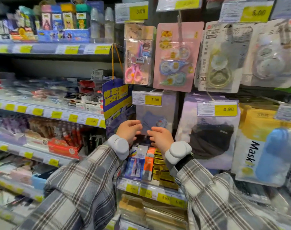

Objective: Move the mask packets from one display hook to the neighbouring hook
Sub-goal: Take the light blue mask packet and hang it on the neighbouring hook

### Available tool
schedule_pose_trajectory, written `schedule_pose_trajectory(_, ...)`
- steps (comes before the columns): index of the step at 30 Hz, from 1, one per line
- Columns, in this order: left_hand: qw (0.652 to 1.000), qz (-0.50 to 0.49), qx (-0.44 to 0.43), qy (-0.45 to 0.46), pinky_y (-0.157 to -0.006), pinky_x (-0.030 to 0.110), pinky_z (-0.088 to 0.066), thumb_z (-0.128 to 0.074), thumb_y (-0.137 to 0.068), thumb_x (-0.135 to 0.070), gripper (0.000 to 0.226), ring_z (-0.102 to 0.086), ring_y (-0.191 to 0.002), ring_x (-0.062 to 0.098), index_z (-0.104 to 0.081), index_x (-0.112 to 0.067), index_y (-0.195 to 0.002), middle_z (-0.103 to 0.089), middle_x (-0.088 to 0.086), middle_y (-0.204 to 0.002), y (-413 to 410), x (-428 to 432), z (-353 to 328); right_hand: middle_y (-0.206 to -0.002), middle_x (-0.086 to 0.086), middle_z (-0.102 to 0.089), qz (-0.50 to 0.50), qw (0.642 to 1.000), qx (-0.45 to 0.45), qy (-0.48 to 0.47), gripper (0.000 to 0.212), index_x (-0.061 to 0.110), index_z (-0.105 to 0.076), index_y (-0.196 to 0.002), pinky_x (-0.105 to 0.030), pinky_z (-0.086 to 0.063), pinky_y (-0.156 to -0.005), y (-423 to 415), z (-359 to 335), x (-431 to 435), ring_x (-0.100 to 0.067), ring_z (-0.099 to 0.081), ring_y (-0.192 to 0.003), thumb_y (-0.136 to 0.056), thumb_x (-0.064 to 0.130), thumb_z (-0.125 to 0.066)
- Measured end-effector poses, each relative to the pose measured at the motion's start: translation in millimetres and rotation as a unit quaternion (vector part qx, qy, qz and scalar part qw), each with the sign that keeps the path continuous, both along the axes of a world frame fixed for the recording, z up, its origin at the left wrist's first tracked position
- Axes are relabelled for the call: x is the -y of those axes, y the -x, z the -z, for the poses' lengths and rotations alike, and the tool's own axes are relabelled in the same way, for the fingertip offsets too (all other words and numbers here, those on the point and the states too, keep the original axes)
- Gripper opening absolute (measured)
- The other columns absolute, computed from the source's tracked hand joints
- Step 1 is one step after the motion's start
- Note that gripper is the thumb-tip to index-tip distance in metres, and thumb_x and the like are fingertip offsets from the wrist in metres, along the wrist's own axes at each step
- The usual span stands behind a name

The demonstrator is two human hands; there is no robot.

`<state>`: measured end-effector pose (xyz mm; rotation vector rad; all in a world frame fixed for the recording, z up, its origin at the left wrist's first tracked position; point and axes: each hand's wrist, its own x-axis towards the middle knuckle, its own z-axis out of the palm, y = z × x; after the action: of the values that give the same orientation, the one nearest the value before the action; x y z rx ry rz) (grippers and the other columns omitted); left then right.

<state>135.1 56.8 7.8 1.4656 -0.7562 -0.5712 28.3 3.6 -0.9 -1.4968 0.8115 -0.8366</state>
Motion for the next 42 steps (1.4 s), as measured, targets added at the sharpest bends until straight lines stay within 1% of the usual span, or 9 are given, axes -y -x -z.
schedule_pose_trajectory(3,1.000,-0.016,0.024,-0.008,-0.059,0.026,-0.044,-0.053,-0.090,-0.011,0.036,-0.059,-0.086,0.017,-0.055,-0.008,-0.125,-0.063,0.014,-0.112,-7.7,17.8,4.8,-0.116,-0.013,-0.059,0.036,0.999,0.015,-0.012,0.042,0.001,-0.052,-0.126,-0.038,-0.043,-0.099,-8.5,3.1,16.6,-0.025,-0.054,-0.110,-0.086,0.009,-0.060)
schedule_pose_trajectory(5,0.999,-0.027,0.045,-0.016,-0.081,0.037,-0.051,-0.054,-0.089,-0.009,0.041,-0.059,-0.108,0.026,-0.051,-0.006,-0.129,-0.060,0.013,-0.124,-14.4,30.1,3.7,-0.115,-0.010,-0.057,0.074,0.997,0.037,-0.011,0.042,-0.001,-0.051,-0.125,-0.030,-0.040,-0.092,-14.2,3.1,30.4,-0.024,-0.053,-0.111,-0.085,0.004,-0.060)
schedule_pose_trajectory(7,0.998,-0.027,0.051,-0.022,-0.098,0.041,-0.045,-0.057,-0.086,-0.009,0.047,-0.055,-0.118,0.029,-0.047,-0.004,-0.132,-0.056,0.012,-0.130,-19.0,40.1,2.2,-0.113,-0.006,-0.056,0.115,0.993,0.037,0.017,0.044,-0.001,-0.052,-0.124,-0.025,-0.038,-0.087,-20.8,1.8,42.7,-0.023,-0.054,-0.110,-0.081,0.002,-0.063)
schedule_pose_trajectory(10,0.997,-0.032,0.059,-0.029,-0.104,0.039,-0.037,-0.057,-0.082,-0.006,0.060,-0.045,-0.128,0.029,-0.036,-0.003,-0.138,-0.047,0.012,-0.137,-24.0,53.5,1.0,-0.118,-0.020,-0.063,0.159,0.985,0.033,0.050,0.043,-0.005,-0.056,-0.118,-0.036,-0.045,-0.090,-30.4,2.6,61.2,-0.034,-0.059,-0.110,-0.077,0.000,-0.066)
schedule_pose_trajectory(14,0.996,-0.030,0.073,-0.038,-0.113,0.038,-0.027,-0.050,-0.086,0.003,0.071,-0.030,-0.139,0.029,-0.016,-0.005,-0.147,-0.027,0.016,-0.152,-35.2,70.0,0.0,-0.143,-0.017,-0.045,0.217,0.975,-0.016,0.039,0.076,0.003,-0.029,-0.142,-0.038,-0.035,-0.108,-34.7,4.7,79.6,-0.034,-0.044,-0.131,-0.078,0.017,-0.067)
schedule_pose_trajectory(20,0.998,-0.015,0.058,-0.029,-0.109,0.034,-0.030,-0.048,-0.085,0.007,0.071,-0.032,-0.138,0.030,-0.014,-0.004,-0.146,-0.030,0.016,-0.150,-41.5,82.2,-0.7,-0.151,-0.019,-0.032,0.253,0.966,-0.008,0.049,0.096,0.000,-0.015,-0.147,-0.040,-0.026,-0.115,-51.5,8.6,90.9,-0.034,-0.033,-0.139,-0.070,0.016,-0.069)
schedule_pose_trajectory(26,0.999,-0.006,0.046,-0.015,-0.098,0.034,-0.039,-0.047,-0.082,0.009,0.062,-0.047,-0.125,0.031,-0.026,-0.001,-0.140,-0.046,0.019,-0.137,-43.3,82.3,3.9,-0.148,-0.018,-0.038,0.257,0.963,-0.002,0.081,0.089,0.002,-0.019,-0.146,-0.035,-0.029,-0.112,-50.0,10.5,93.1,-0.031,-0.038,-0.136,-0.072,0.014,-0.067)
schedule_pose_trajectory(33,1.000,0.001,0.027,0.008,-0.106,0.049,-0.041,-0.051,-0.053,-0.015,0.093,-0.051,-0.122,0.032,-0.027,-0.005,-0.142,-0.050,0.018,-0.136,-55.9,85.7,7.5,-0.153,-0.019,-0.027,0.236,0.967,-0.059,0.076,0.101,0.002,-0.008,-0.148,-0.038,-0.025,-0.114,-48.5,1.1,95.7,-0.034,-0.030,-0.140,-0.072,0.027,-0.070)
schedule_pose_trajectory(42,0.999,-0.010,0.034,-0.004,-0.107,0.042,-0.038,-0.050,-0.084,0.006,0.072,-0.047,-0.126,0.033,-0.016,-0.003,-0.147,-0.046,0.021,-0.140,-43.6,68.8,-8.2,-0.148,-0.019,-0.035,0.199,0.977,-0.056,0.039,0.096,0.000,-0.008,-0.148,-0.034,-0.028,-0.109,-39.0,-1.0,98.1,-0.033,-0.037,-0.135,-0.077,0.021,-0.069)
